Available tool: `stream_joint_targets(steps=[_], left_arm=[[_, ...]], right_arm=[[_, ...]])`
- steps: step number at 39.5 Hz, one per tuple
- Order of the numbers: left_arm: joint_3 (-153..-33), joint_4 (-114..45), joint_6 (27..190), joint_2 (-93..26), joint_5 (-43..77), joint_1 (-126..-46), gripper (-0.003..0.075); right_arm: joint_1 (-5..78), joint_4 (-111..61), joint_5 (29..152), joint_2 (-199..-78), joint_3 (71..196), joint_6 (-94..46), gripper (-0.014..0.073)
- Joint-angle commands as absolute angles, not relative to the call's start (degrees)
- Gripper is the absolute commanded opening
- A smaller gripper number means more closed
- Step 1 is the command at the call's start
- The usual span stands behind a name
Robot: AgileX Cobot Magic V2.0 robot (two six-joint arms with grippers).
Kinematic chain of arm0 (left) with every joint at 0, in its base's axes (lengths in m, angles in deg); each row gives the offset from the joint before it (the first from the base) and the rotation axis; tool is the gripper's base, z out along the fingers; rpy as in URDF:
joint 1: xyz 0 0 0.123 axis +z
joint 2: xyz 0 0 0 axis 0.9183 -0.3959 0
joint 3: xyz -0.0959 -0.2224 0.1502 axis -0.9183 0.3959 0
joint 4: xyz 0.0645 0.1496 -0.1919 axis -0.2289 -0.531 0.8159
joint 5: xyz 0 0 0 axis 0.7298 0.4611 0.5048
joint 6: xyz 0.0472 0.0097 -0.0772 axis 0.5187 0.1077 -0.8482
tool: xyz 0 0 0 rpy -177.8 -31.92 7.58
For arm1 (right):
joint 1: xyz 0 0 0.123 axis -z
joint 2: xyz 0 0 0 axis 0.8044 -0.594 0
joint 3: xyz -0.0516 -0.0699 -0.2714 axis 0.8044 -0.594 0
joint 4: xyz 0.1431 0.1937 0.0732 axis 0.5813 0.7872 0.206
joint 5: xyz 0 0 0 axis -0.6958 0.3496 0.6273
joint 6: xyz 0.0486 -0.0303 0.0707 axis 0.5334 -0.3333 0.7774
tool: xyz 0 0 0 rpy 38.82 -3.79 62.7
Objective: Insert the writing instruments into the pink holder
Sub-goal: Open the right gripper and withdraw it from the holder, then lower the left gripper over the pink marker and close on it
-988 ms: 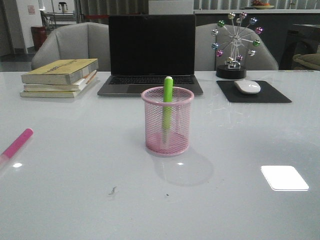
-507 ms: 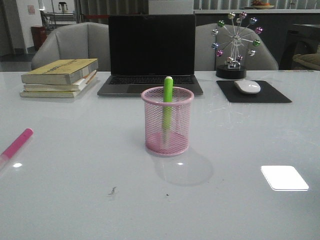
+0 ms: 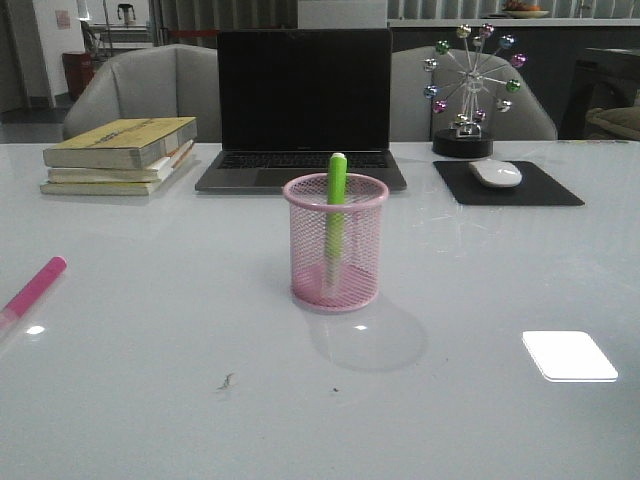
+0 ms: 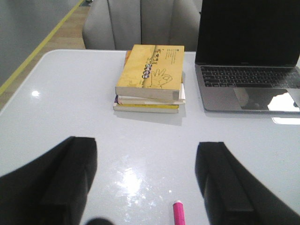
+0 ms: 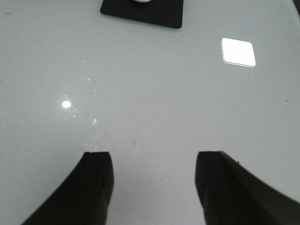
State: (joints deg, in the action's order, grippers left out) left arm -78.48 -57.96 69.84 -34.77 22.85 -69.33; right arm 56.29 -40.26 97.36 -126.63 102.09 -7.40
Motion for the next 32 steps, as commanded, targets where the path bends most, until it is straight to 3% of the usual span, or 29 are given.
stream_joint_targets(steps=[1,12,32], left_arm=[[-83.87,-57.63,69.33,-37.95,23.22,-71.19,0.051],[-94.47,-57.41,69.33,-51.51,9.2,-74.98,0.051],[-116.71,-54.82,69.33,-73.36,-17.62,-74.98,0.051]], right_arm=[[56.66,-40.78,92.78,-126.16,103.59,-7.9,0.0498],[56.66,-40.78,93.08,-126.16,103.59,-7.9,0.0498],[56.66,-40.78,93.08,-126.16,103.59,-7.9,0.0498]])
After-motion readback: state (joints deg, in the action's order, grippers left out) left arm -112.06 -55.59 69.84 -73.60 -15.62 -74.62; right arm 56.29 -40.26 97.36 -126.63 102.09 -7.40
